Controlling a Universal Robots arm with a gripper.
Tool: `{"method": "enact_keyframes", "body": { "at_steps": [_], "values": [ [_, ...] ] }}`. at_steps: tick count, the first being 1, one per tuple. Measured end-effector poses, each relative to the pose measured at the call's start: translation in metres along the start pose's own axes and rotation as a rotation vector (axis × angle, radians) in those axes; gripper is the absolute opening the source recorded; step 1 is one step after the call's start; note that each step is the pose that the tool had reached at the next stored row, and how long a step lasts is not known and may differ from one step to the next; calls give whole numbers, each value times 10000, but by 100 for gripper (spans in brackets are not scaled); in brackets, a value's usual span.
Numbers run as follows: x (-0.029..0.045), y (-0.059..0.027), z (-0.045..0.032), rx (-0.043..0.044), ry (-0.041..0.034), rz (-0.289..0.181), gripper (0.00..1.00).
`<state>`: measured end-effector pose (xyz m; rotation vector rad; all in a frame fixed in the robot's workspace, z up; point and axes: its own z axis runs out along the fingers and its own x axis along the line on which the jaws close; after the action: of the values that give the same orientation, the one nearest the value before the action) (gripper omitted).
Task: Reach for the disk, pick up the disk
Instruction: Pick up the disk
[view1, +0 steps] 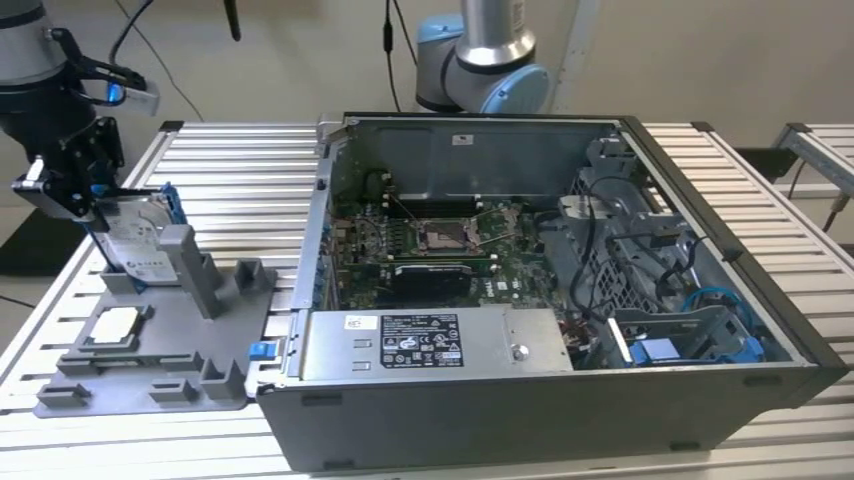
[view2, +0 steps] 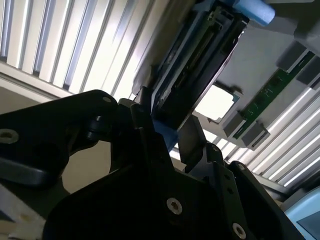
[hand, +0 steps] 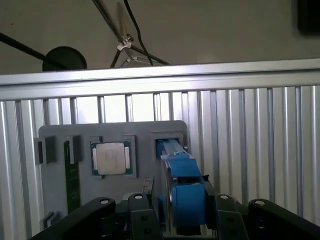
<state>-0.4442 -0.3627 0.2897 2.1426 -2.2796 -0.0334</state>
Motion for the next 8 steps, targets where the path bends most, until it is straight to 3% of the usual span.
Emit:
{"method": "enact_keyframes", "body": {
  "at_steps": [8],
  "values": [
    [1, -2, 91, 20, 0, -118, 100]
  ]
}}
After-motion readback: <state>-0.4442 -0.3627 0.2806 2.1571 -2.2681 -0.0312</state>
